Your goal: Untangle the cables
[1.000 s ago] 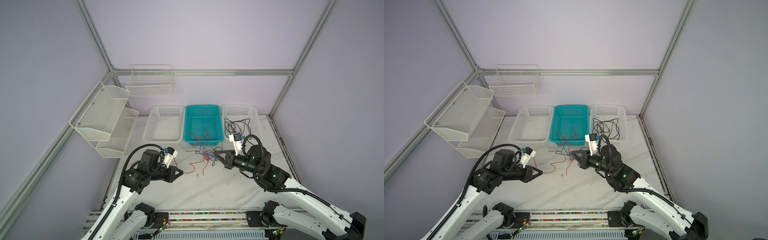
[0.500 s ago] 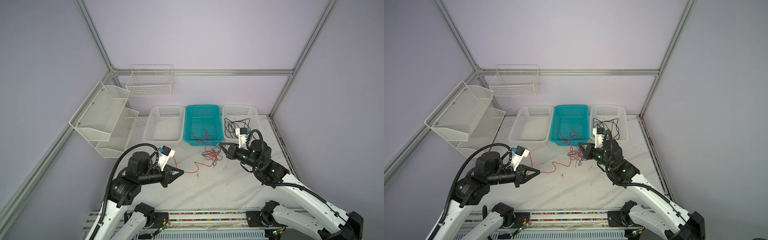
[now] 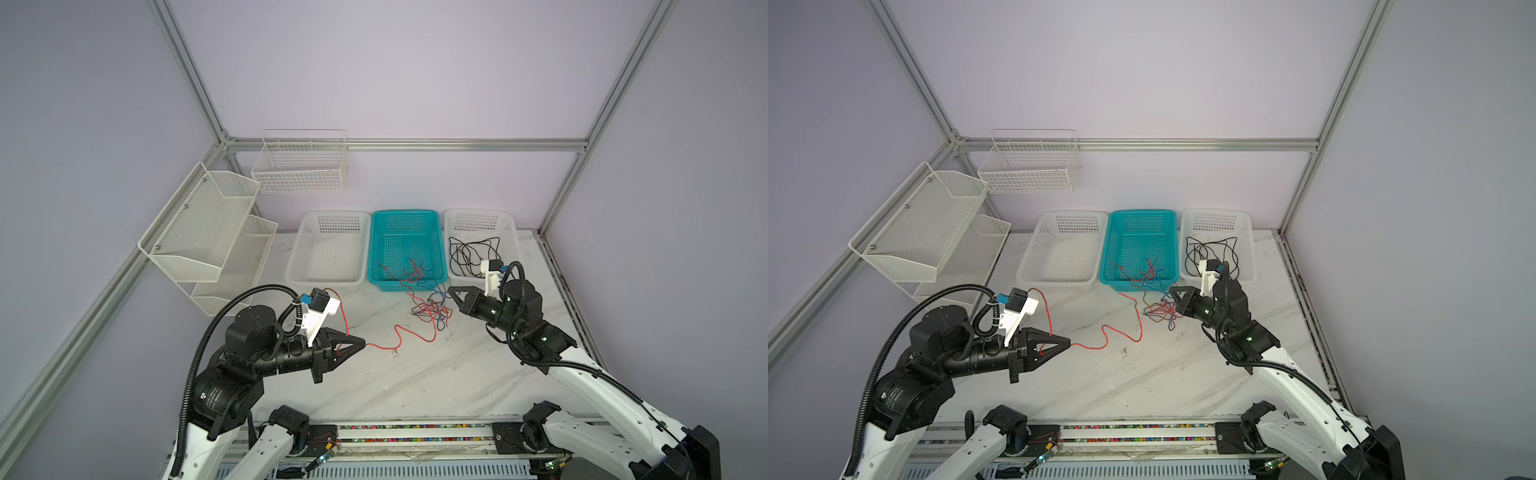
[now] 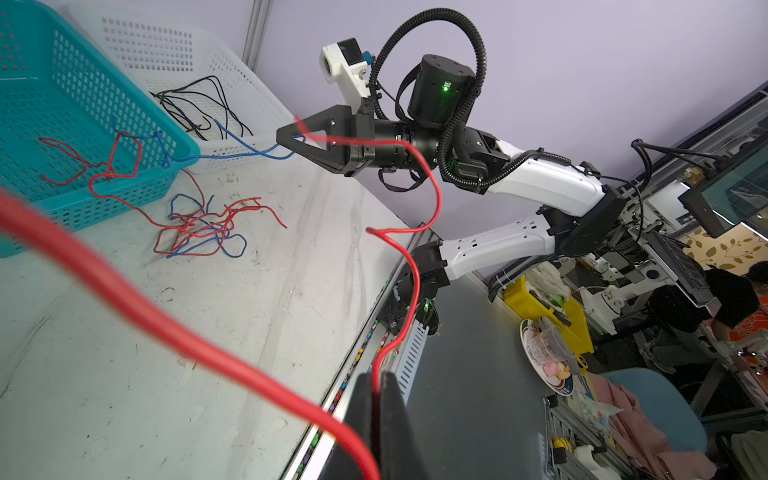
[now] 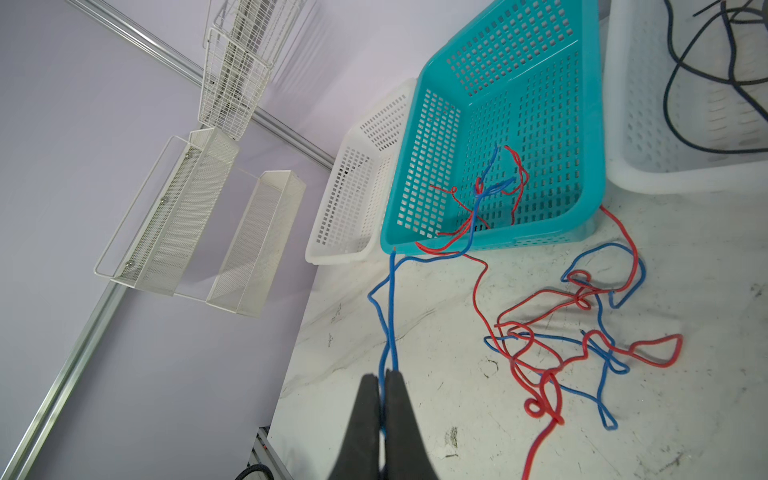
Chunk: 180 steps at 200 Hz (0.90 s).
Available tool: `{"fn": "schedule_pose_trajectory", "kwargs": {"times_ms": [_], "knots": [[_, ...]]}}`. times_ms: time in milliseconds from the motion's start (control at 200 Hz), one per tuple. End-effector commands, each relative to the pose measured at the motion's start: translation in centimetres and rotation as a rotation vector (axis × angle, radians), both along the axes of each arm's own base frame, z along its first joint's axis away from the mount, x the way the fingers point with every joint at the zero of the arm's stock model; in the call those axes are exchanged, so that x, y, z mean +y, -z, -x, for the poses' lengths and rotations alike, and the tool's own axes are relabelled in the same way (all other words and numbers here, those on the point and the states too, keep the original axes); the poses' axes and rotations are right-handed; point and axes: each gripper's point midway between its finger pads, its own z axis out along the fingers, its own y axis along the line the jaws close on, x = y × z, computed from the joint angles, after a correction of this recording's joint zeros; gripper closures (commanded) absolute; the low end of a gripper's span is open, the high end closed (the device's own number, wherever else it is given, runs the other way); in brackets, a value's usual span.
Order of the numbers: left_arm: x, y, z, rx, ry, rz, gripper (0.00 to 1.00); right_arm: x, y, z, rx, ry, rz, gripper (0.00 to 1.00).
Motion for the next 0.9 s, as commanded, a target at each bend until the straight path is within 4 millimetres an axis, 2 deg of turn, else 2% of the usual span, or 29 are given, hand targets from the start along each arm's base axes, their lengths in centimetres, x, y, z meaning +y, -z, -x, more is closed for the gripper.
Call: {"fn": "schedule_pose_trajectory", "kwargs": {"times_ms": [0, 145, 420, 695, 715, 895], "knots": [[0.7, -2.2, -2.2, -0.082, -0.102, -0.019, 1.0, 0.1, -3.3, 2.2, -0.123, -0.081, -0.057, 1.0], [0.5, -3.0, -6.0, -0.098, -0.189, -0.031, 1.0, -0.5, -4.6, 4.4, -0.17, -0.121, -0.046, 1.0], [0.1, -3.9, -15.8, -0.066, -0.395, -0.067, 1.0, -2.5, -7.0, 8.5, -0.251, -0.145, -0.057, 1.0], [-1.6, -1.2, -26.0, 0.048, -0.5, -0.134, 1.0, -3.9, -7.9, 11.2, -0.301, -0.156, -0.039, 1.0], [-2.1, 0.1, -27.2, 0.079, -0.498, -0.151, 1.0, -3.9, -8.2, 11.5, -0.31, -0.163, -0.044, 1.0], [-4.7, 4.7, -32.0, 0.192, -0.456, -0.173, 1.0, -4.1, -9.7, 12.6, -0.359, -0.19, -0.057, 1.0]]}}
